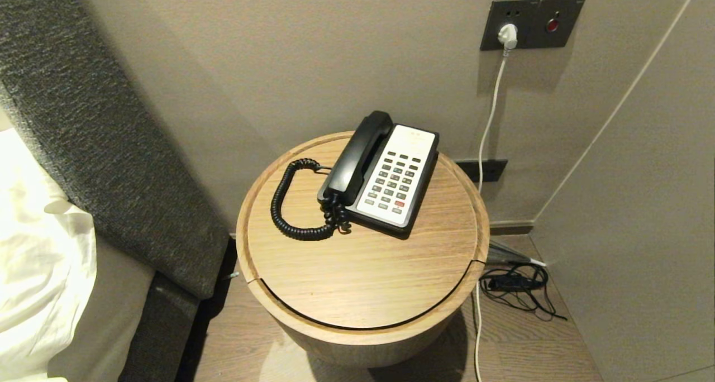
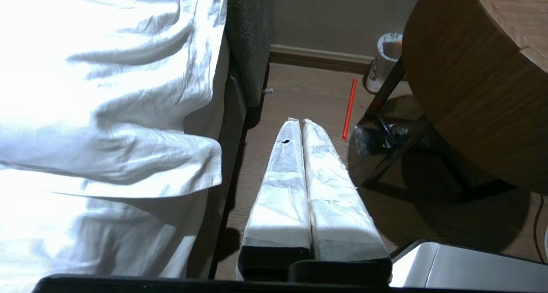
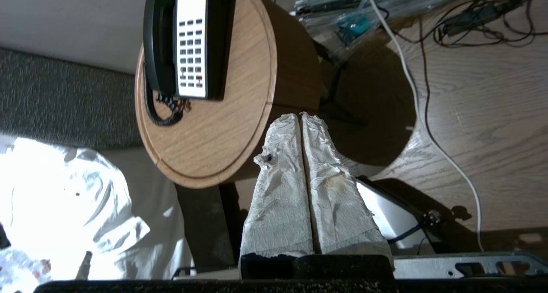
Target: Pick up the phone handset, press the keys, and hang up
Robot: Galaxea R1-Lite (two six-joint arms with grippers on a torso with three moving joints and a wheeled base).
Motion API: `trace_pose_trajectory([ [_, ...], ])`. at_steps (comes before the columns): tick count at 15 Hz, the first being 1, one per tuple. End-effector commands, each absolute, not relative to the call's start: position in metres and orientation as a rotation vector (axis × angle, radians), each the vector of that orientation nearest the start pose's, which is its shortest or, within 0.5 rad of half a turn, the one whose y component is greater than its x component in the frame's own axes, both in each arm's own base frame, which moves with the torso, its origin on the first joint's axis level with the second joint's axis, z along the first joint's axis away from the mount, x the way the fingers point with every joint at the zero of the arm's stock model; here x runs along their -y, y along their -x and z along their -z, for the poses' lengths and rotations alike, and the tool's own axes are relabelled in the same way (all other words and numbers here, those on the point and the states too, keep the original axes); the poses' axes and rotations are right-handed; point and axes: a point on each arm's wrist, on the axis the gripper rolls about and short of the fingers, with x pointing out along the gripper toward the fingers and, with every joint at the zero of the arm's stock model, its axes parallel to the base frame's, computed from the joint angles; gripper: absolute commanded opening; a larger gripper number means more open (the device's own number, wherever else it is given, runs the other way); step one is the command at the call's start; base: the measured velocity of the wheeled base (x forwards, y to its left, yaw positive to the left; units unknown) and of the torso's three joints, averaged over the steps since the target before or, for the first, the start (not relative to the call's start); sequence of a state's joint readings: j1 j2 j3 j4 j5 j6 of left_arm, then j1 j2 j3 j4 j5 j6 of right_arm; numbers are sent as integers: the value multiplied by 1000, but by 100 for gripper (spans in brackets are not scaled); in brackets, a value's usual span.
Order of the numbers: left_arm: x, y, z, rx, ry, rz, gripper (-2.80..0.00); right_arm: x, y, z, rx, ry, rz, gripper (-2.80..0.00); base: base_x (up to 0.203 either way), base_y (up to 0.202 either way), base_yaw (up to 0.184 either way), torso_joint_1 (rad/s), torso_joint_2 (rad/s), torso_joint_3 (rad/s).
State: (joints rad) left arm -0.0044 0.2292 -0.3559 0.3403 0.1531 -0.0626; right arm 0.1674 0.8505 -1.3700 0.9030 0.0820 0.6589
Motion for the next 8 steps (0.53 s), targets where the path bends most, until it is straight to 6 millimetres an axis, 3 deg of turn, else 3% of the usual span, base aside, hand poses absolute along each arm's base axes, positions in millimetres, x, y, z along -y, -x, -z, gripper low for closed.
trace_pose_trajectory([
  [1, -3, 39, -125, -156, 47, -156, -280, -2, -2, -335, -441, -635, -116, -280, 0, 0, 0, 0, 0, 0],
  [5, 0, 39, -87, -164, 2, -35, -280, 1, 14, -330, -404, -635, -123, -280, 0, 0, 0, 0, 0, 0],
  [8, 0, 30, -81, -84, -4, -30, -280, 5, 41, -316, -375, -631, -130, -280, 0, 0, 0, 0, 0, 0],
])
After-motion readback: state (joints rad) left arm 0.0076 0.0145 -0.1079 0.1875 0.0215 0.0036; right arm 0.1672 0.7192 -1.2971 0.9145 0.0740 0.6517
